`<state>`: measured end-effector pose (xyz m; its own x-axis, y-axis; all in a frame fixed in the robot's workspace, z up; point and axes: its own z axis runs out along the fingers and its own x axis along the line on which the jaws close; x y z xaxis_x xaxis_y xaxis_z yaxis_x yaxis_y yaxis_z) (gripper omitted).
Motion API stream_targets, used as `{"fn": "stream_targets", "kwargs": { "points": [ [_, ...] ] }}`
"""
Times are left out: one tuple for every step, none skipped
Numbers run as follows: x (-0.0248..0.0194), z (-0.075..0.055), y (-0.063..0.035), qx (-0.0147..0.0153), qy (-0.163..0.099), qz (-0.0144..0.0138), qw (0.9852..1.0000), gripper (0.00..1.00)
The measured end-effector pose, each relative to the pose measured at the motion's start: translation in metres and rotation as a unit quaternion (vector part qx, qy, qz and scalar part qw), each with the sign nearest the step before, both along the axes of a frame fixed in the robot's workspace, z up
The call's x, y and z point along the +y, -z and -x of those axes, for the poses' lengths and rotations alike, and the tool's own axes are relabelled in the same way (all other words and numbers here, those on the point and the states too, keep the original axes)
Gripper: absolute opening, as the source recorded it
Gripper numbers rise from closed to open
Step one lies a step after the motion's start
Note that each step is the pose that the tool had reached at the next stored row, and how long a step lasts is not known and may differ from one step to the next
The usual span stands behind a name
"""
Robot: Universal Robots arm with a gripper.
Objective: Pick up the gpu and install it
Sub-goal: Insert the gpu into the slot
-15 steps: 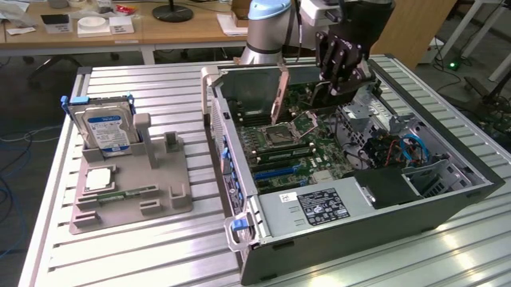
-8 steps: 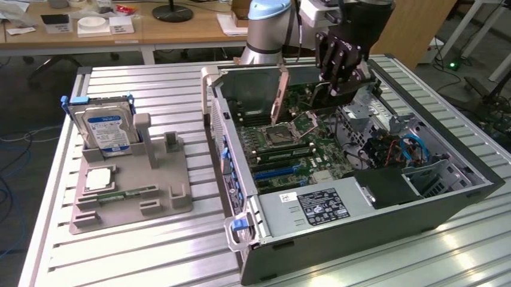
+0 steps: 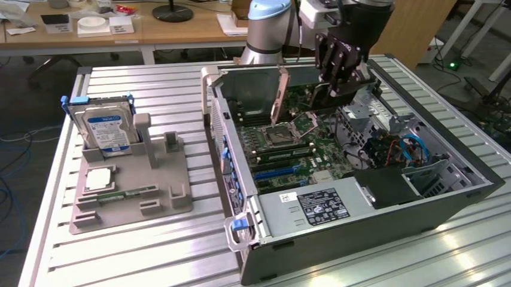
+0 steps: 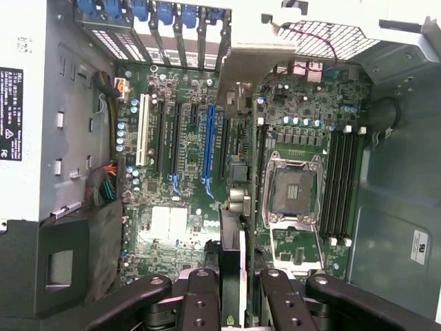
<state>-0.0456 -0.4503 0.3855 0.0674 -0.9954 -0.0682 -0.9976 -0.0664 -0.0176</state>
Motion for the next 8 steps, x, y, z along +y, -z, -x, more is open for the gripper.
{"fn": "stream_targets", "kwargs": {
  "points": [
    [0.0000,0.0000,0.0002,0.0000,0.000,0.0000,1.0000,0.27],
    [0.0000,0.0000,0.0005,0.0000,0.000,0.0000,1.0000,0.27],
    [0.0000,0.0000,0.0007,0.0000,0.000,0.0000,1.0000,0.27],
    [0.0000,0.0000,0.0009,0.0000,0.000,0.0000,1.0000,0.27],
    [0.0000,0.0000,0.0011,0.0000,0.000,0.0000,1.0000,0.27],
    [0.0000,0.0000,0.0013,0.0000,0.000,0.0000,1.0000,0.27],
    [0.0000,0.0000,0.0015,0.0000,0.000,0.0000,1.0000,0.27],
    [0.0000,0.0000,0.0018,0.0000,0.000,0.0000,1.0000,0.27]
  ]
}}
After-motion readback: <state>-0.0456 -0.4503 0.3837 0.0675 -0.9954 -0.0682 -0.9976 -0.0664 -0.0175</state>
